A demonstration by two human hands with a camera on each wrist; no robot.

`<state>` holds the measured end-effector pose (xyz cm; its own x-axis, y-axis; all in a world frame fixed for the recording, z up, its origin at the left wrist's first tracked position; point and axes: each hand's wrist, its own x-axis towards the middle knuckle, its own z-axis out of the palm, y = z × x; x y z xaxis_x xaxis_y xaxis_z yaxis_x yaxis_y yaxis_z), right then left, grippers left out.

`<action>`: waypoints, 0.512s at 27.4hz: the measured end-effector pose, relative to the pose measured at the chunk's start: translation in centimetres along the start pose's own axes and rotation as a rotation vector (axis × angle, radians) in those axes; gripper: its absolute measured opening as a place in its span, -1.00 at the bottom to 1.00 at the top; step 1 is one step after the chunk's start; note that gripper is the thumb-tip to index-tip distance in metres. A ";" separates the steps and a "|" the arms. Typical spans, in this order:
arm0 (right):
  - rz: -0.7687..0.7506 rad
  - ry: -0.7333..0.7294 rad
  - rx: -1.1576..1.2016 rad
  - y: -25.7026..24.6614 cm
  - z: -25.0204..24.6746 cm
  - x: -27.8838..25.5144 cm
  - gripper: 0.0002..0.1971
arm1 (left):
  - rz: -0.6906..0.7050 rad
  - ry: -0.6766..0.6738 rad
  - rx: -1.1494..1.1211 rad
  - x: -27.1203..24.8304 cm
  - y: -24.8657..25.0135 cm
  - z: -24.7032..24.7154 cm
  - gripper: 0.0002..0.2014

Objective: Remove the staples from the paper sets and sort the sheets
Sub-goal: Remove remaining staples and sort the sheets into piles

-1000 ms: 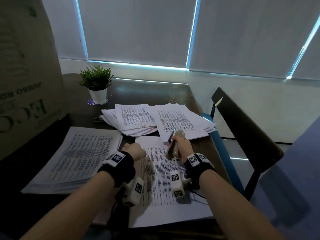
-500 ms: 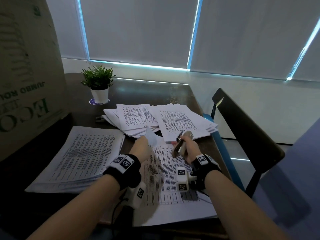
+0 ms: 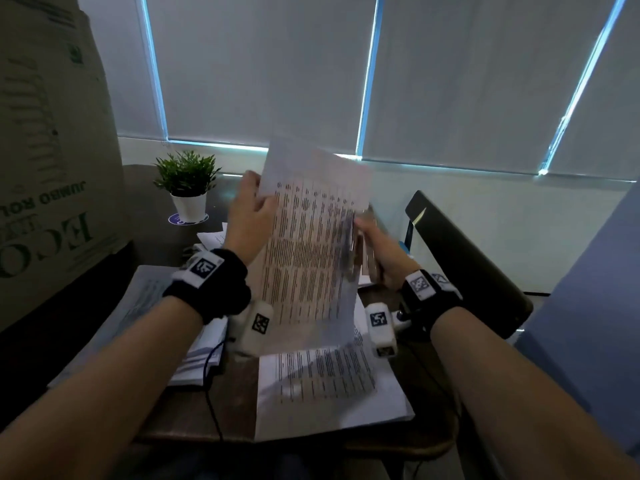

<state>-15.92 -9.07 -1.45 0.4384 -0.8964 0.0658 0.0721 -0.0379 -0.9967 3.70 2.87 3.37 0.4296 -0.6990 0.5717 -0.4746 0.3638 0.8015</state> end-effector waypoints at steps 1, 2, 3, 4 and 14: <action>-0.076 0.030 -0.027 -2.4 0.3 -0.2 -0.42 | 0.069 0.031 -0.045 1.1 1.4 -0.2 -0.93; -0.154 0.067 -0.048 -4.4 0.6 -0.3 -0.41 | 0.116 0.066 -0.098 2.0 2.4 -0.3 -0.90; -0.227 0.097 -0.041 -6.0 0.9 -0.7 -0.45 | 0.146 0.102 -0.148 2.7 3.2 -0.2 -0.87; -0.280 0.133 -0.028 -6.4 1.1 -0.6 -0.52 | 0.152 0.136 -0.170 3.2 3.2 0.1 -0.85; -0.563 0.660 -0.105 -4.0 -1.2 -2.2 -0.51 | -0.035 0.090 0.085 0.3 -2.1 5.1 -0.88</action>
<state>-18.23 -7.49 2.37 -0.2479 -0.8035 0.5411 0.0244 -0.5636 -0.8257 0.88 -1.26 0.99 0.5128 -0.6507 0.5600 -0.5196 0.2840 0.8058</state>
